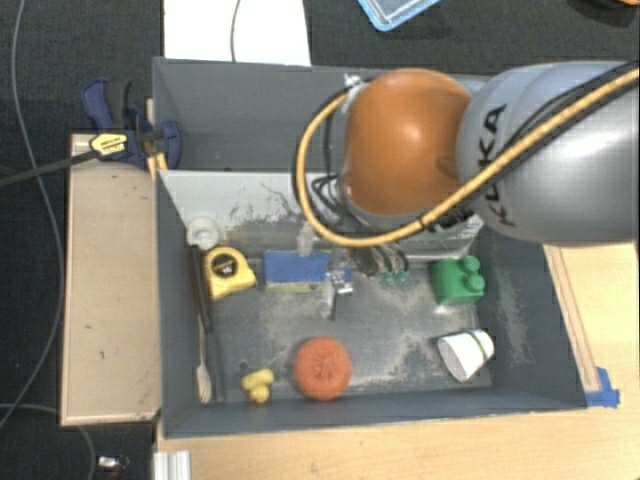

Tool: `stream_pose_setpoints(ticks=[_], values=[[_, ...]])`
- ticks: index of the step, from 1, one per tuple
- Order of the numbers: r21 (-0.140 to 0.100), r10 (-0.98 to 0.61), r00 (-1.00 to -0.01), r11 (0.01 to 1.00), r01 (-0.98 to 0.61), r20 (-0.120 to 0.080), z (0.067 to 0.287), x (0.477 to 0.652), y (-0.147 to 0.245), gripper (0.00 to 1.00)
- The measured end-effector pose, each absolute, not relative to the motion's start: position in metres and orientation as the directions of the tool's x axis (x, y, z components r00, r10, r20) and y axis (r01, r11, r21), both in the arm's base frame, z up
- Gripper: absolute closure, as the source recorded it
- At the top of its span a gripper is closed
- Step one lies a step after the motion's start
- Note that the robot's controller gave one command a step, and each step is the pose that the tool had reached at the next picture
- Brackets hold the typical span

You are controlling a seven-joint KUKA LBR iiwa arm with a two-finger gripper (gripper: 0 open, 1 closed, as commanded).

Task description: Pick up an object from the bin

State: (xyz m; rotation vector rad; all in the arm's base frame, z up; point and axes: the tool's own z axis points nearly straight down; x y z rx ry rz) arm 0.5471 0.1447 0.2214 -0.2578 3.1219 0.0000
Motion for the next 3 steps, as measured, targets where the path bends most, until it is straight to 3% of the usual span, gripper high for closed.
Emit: stream_pose_setpoints(ticks=[1, 2, 3], values=[[-0.001, -0.467, -0.884, 0.884, -0.467, -0.009, 0.148, 0.529, 0.140, 0.00], [-0.002, -0.585, -0.811, 0.811, -0.585, -0.012, 0.102, 0.525, 0.123, 0.00], [-0.002, -0.706, -0.709, 0.709, -0.706, -0.008, 0.094, 0.509, 0.100, 0.00]])
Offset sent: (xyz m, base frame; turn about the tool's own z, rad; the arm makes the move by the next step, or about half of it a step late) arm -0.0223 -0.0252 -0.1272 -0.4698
